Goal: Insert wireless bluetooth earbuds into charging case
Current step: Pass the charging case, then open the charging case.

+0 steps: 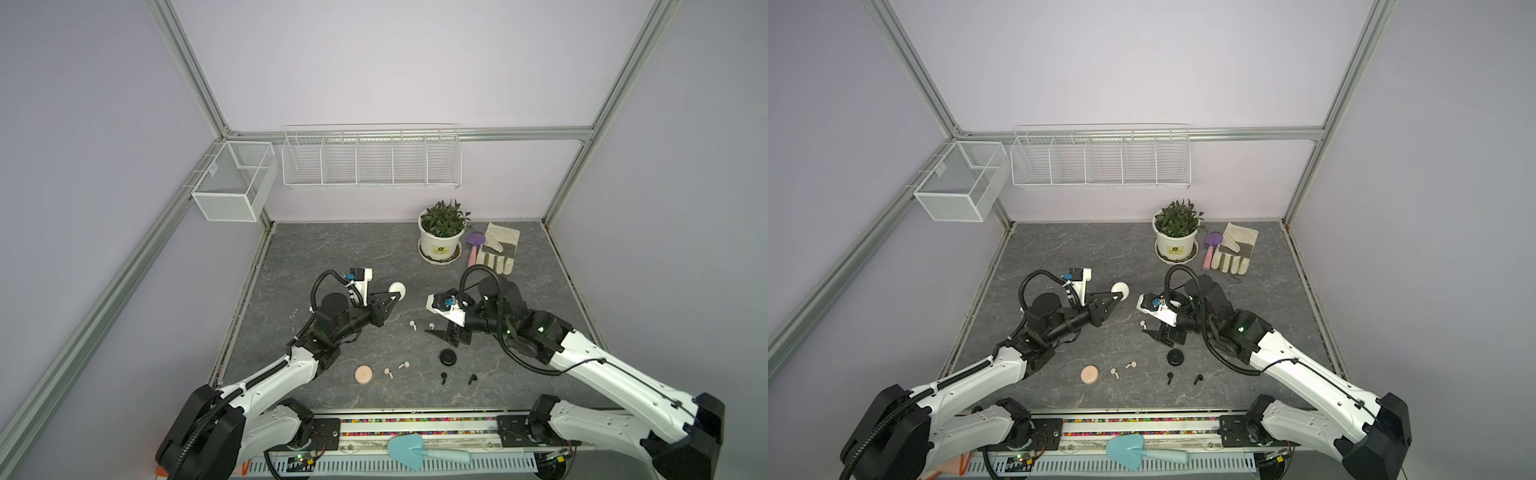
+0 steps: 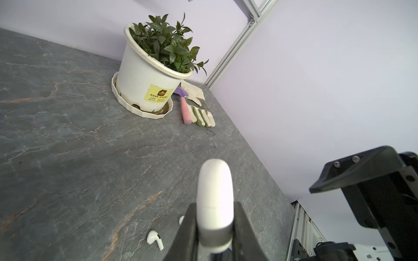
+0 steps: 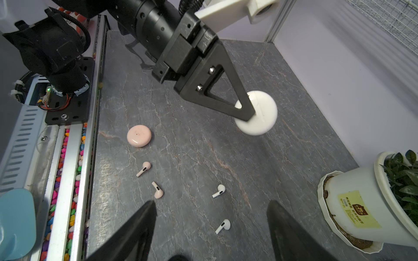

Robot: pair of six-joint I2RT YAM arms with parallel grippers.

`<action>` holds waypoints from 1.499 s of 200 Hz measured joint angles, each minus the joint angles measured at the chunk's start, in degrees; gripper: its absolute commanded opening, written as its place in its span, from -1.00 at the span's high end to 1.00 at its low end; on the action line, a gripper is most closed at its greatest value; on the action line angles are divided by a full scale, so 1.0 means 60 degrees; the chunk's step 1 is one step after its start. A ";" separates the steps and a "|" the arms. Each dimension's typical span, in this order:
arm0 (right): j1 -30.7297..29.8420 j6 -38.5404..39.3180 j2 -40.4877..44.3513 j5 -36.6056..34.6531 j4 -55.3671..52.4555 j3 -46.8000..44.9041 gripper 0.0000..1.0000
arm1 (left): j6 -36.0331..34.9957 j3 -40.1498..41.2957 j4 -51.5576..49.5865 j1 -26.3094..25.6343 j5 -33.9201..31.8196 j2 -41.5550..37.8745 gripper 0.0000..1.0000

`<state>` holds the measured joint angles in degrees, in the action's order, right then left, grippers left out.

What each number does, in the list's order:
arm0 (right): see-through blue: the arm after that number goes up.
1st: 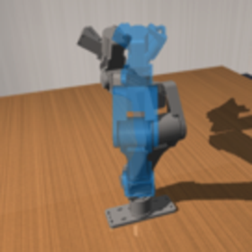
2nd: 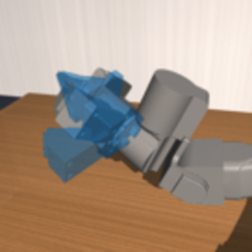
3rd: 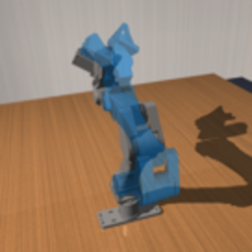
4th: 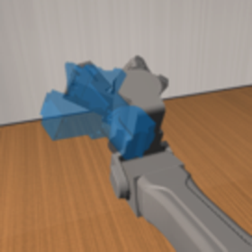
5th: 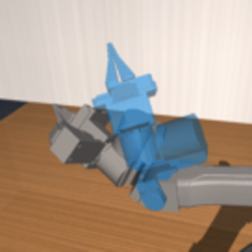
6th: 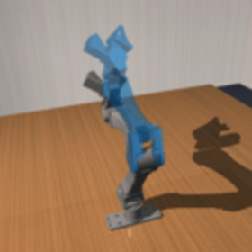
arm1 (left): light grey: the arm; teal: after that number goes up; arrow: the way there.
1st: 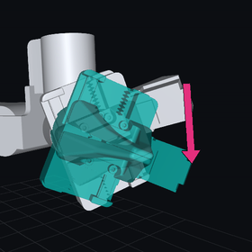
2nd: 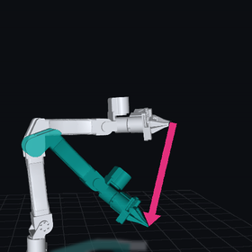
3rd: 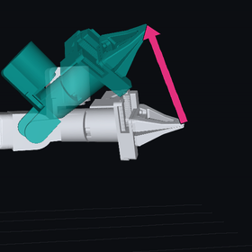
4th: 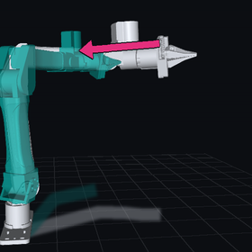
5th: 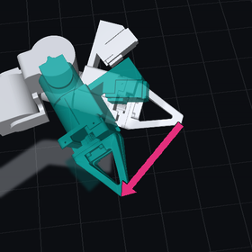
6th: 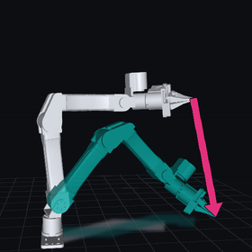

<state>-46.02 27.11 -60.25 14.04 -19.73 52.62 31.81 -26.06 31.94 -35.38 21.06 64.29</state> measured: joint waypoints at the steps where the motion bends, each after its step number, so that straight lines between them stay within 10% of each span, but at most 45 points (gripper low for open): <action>1: 0.0000 0.0000 0.0000 -0.0004 0.0000 0.0000 -0.59 | -0.0051 0.0022 0.0069 0.0000 0.0007 0.0004 1.00; 109: -0.0109 0.0765 -0.0291 -0.0834 0.0284 0.0157 -0.51 | -0.2382 0.1264 0.6692 0.0000 0.2244 0.4069 1.00; 300: -0.0219 0.1417 -0.2178 -0.2098 0.1286 0.0514 -0.45 | -0.1563 0.1257 0.7705 0.0011 0.3289 0.4091 1.00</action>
<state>-47.33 35.62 -73.32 1.45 -12.01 55.70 22.44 -18.52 78.17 -35.31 40.80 88.84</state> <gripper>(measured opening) 0.724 0.206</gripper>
